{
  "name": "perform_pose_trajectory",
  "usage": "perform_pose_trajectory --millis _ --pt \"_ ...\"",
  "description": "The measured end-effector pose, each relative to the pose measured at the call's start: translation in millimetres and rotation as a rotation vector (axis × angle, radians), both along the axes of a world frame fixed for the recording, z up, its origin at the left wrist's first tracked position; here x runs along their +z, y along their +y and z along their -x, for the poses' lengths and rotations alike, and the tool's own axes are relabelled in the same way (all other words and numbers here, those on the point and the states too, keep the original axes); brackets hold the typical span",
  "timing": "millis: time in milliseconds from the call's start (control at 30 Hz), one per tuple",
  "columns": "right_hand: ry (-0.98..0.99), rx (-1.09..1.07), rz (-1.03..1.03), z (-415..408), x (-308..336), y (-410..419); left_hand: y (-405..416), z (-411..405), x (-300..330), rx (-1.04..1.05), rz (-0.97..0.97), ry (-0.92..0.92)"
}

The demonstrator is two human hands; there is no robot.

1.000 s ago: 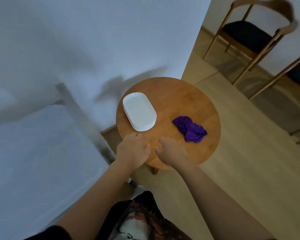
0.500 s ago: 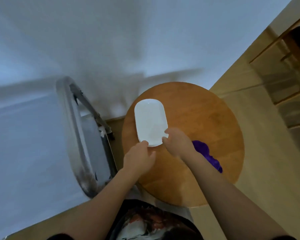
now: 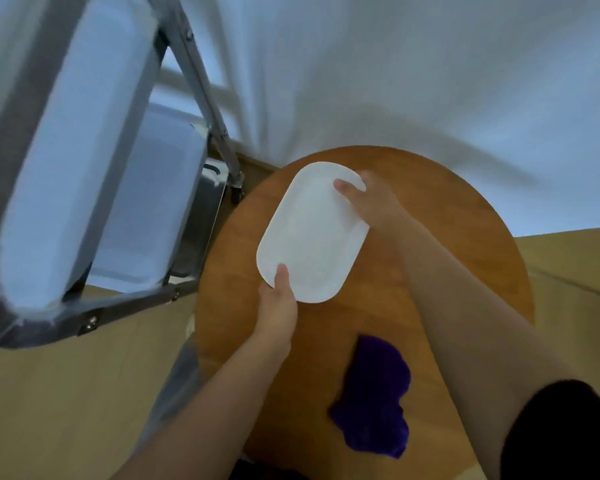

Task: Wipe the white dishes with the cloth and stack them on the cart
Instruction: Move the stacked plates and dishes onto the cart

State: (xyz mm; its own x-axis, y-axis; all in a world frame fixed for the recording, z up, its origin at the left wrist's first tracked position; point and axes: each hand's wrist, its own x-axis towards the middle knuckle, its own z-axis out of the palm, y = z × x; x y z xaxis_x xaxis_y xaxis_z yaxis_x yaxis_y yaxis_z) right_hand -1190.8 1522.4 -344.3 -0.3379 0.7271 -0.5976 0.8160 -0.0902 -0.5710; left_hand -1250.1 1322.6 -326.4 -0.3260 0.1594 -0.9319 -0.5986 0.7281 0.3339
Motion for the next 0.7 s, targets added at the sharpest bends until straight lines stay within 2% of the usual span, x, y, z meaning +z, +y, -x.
perform_pose_trajectory --millis 100,200,433,500,600,700 --pt "0.041 -0.023 -0.015 -4.0 -6.4 -0.2 3.1 -8.4 -5.4 0.127 -0.063 -0.011" --pt "0.036 -0.063 -0.014 -13.9 -3.4 -7.0 0.5 -6.0 -3.1 0.15 -0.102 0.013" --pt "0.163 -0.575 0.174 -70.6 -3.0 -89.3 3.1 31.3 1.1 -0.073 -0.081 0.235" --pt "0.155 -0.641 0.214 -79.9 -5.0 -116.6 5.9 39.2 0.7 -0.085 -0.063 0.282" --pt "0.193 -0.603 0.226 -85.8 -5.8 -113.3 3.9 40.1 -1.6 -0.042 -0.054 0.267" --pt "0.261 -0.428 0.245 -75.2 -3.2 -80.6 -3.3 33.6 -3.4 0.063 -0.079 0.207"
